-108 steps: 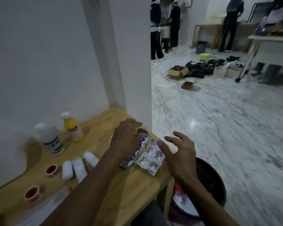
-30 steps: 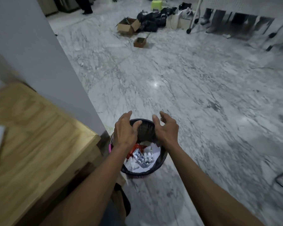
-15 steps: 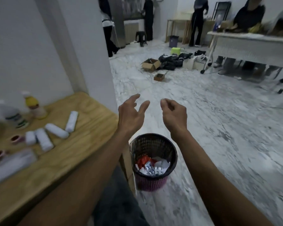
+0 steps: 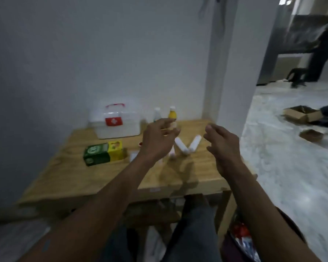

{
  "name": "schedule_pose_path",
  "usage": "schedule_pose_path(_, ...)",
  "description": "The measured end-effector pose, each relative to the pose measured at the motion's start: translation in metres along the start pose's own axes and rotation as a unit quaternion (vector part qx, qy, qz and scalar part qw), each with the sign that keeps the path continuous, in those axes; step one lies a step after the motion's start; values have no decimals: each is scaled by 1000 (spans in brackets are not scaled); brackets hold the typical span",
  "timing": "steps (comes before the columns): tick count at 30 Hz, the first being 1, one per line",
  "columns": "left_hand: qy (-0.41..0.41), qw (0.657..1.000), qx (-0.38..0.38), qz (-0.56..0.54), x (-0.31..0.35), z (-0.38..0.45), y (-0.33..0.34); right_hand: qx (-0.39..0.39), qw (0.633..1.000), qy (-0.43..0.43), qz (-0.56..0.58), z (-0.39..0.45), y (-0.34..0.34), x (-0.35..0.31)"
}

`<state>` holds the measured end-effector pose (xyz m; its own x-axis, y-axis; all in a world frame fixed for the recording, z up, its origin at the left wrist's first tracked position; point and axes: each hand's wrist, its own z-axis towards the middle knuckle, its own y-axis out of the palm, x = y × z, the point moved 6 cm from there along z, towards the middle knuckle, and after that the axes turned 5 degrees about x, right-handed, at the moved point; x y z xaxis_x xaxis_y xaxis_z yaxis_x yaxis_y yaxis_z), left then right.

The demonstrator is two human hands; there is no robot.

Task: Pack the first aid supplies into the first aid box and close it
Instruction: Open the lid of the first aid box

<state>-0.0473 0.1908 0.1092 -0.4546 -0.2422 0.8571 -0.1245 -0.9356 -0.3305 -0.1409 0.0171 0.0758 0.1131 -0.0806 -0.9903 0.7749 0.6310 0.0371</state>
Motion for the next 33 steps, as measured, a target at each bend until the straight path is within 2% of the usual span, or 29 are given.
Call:
schedule_pose_path(7,-54,993,98,32,-41,8,-88,-98,995,0,0,-8,90,-4)
schedule_pose_path(17,-36,975,184,118,-104,70,-174,-113,991,-39,-51,10,202,-10)
schedule_pose_path(24,-83,973,169,138,-159,139,-189,-117,985,-59,-115,52,272,6)
schedule_pose_path(29,-121,979,125,103,-188,176,-182,-134,981,-44,-130,79,313,23)
schedule_pose_path(33,-131,979,130,84,-195,187,-180,-145,979,-48,-136,86,331,32)
